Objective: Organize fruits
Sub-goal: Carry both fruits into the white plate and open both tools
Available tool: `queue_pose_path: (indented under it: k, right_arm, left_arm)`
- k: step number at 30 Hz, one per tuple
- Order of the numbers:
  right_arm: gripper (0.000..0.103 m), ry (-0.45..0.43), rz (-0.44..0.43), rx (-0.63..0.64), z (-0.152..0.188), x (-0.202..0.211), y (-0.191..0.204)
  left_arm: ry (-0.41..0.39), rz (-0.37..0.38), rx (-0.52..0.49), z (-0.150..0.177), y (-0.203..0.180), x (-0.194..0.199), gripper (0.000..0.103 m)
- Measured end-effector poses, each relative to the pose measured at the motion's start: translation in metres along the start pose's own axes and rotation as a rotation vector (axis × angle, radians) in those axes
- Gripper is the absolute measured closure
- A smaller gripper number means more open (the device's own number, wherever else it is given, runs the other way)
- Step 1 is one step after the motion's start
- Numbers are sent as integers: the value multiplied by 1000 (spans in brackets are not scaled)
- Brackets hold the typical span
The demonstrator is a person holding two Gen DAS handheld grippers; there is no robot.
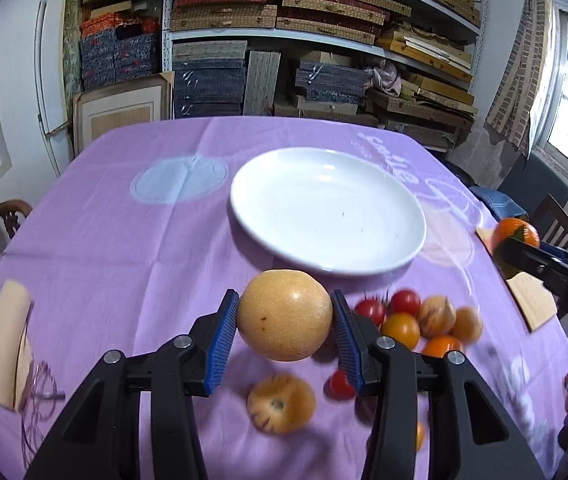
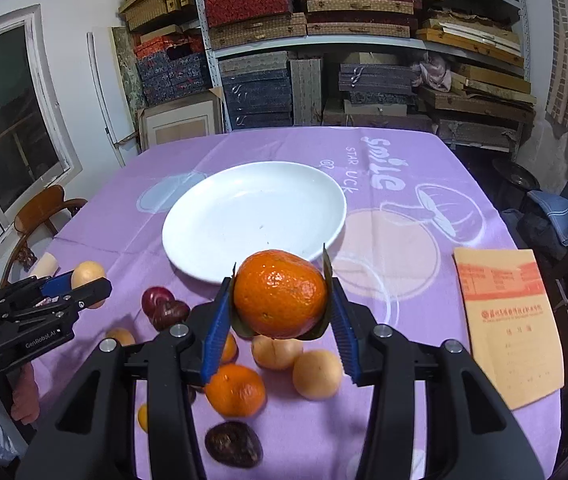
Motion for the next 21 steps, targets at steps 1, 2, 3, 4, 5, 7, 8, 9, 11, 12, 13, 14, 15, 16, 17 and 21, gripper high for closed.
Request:
queue_pose_path:
  k: [1,2,3,4,5,7,8,9,11,12,13,14,15,16,17,21]
  right_arm:
    - [57,1,6,2,-8,-9,0]
    - [57,4,15,7,-14,-19,1]
    - [57,15,22,12,-20,-32,1]
    - [57,27,25,12,-25,-45,1]
    - [57,40,25,13,-27,-57,2]
    - [57,66,30,17,-32,-82,2]
    - [57,77,37,22,-33,-92,2]
    - [57,87,44,29,-33,-102,2]
    - [57,106,47,34,-32,-117,0]
    - [57,117,44,38,-31,-124,0]
    - [57,128,39,44,-30,-130,0]
    - [57,137,36,51,-28,-135,2]
    - [57,145,36,59,-27,-140,2]
    - [57,152,36,67,-26,-144,3]
    - [57,158,36,71,-25,-147,2]
    - [56,196,23,57,-18,-159,-5]
  left_arm:
    - [3,2,9,-9,-4,-7,56]
    - [10,6,12,-15,-7,-14,56]
    - [16,9,16,-21,-10,-22,56]
    - [22,9,15,-27,-14,-32,56]
    - [27,10,16,-31,-16,-40,56]
    - [42,15,27,-39,-19,-58,56]
    - [48,17,37,-42,-18,-66,56]
    - [56,19,41,-45,-18,-74,56]
    - [72,7,46,-50,-17,-91,56]
    - [78,3,45,-51,-17,-98,56]
    - [89,-2,43,-51,-16,-106,56]
    - [97,-4,42,-52,-16,-112,56]
    - [107,-6,41,-51,-15,-117,56]
    - [118,-8,36,-48,-14,-123,56]
    - [126,-10,33,-47,-15,-128,56]
    - [150,-17,23,-43,-12,-138,56]
Point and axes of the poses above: each gripper's, at about its wrist camera, not at the fingertips, and x roughly against the way its jaws point, y to its left, z to its underside, the point moved 5 cm from there along -x, roughly the way its jaws point, and after that the axes turned 9 degrees about x, right-handed, at the moved point
